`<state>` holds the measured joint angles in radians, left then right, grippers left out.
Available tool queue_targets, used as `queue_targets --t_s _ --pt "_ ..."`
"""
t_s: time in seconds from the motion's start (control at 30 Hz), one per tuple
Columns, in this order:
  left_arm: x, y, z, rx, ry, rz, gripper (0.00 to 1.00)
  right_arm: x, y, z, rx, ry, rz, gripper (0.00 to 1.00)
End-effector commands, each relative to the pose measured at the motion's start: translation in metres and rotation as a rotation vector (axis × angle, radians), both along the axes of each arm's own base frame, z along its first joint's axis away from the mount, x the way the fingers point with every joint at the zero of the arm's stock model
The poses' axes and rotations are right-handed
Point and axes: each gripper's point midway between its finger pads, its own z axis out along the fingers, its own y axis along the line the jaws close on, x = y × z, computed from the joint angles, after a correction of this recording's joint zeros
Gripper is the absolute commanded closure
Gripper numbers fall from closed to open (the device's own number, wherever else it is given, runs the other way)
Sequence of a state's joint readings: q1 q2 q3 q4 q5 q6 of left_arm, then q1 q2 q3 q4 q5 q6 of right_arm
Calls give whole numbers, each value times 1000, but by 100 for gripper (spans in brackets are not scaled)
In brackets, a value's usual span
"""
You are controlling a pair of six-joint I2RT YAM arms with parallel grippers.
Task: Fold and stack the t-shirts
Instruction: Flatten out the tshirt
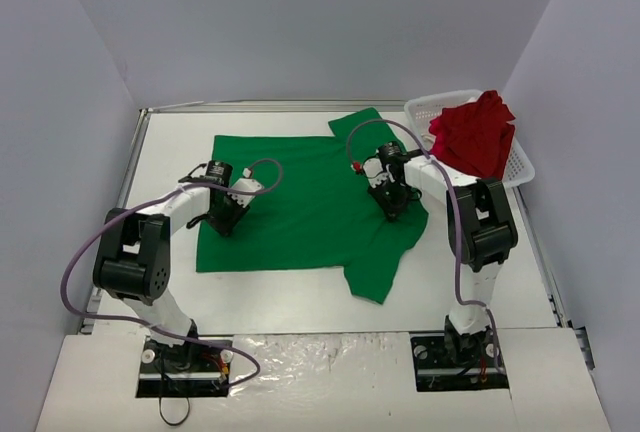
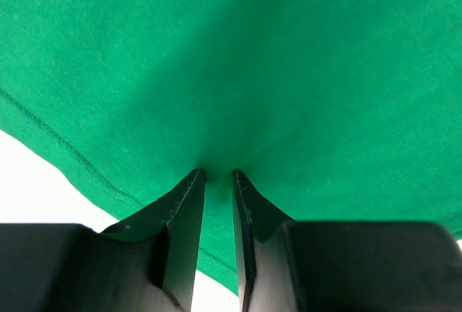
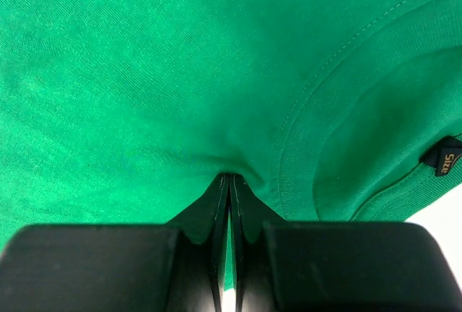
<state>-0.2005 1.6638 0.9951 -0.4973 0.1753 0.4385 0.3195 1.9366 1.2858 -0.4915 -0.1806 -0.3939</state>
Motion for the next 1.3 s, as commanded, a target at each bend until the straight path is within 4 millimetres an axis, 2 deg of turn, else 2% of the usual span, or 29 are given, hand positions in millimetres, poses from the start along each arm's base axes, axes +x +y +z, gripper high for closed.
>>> queue_targets --t_s 0.0,0.23,0.53,0.63,0.7,0.73,0.8,0.83,0.87,0.9,0.93,0.97,1.0,1.1,1.2,1.23,1.27 --pt "3 14 -6 23 40 50 79 5 -5 -18 -26 34 -13 100" --pt "18 20 -9 17 55 88 80 25 -3 -19 -31 9 -10 100" --pt "59 21 1 19 33 133 82 55 5 -23 -15 -2 -1 100" --pt "64 17 10 -3 33 133 83 60 6 -16 -16 -14 7 100" --pt "62 15 21 -18 14 127 83 58 6 -5 -9 -28 14 100" --pt "60 15 26 -23 7 123 83 59 7 8 6 -53 17 99" --pt "57 14 45 -33 -32 118 81 52 7 16 14 -49 22 89" --pt "49 15 48 -36 -26 113 79 51 8 29 28 -72 24 86" --pt "47 15 63 -43 -62 108 73 46 7 34 32 -71 25 82" --pt "40 15 70 -44 -65 106 69 39 6 37 36 -64 26 78" --pt "36 16 75 -44 -72 104 64 37 7 52 51 -93 31 77" --pt "30 17 91 -51 -109 104 57 33 7 57 59 -95 33 73" --pt "25 17 98 -53 -122 102 54 25 6 68 68 -116 34 70" --pt "11 25 124 -35 -203 115 42 11 4 84 89 -138 49 67" --pt "-6 34 139 -13 -260 128 36 -11 1 94 103 -144 76 63" --pt "-12 36 148 -12 -291 130 35 -24 -1 96 102 -134 89 63" --pt "-20 38 143 -5 -281 132 34 -31 -2 95 102 -128 115 62"
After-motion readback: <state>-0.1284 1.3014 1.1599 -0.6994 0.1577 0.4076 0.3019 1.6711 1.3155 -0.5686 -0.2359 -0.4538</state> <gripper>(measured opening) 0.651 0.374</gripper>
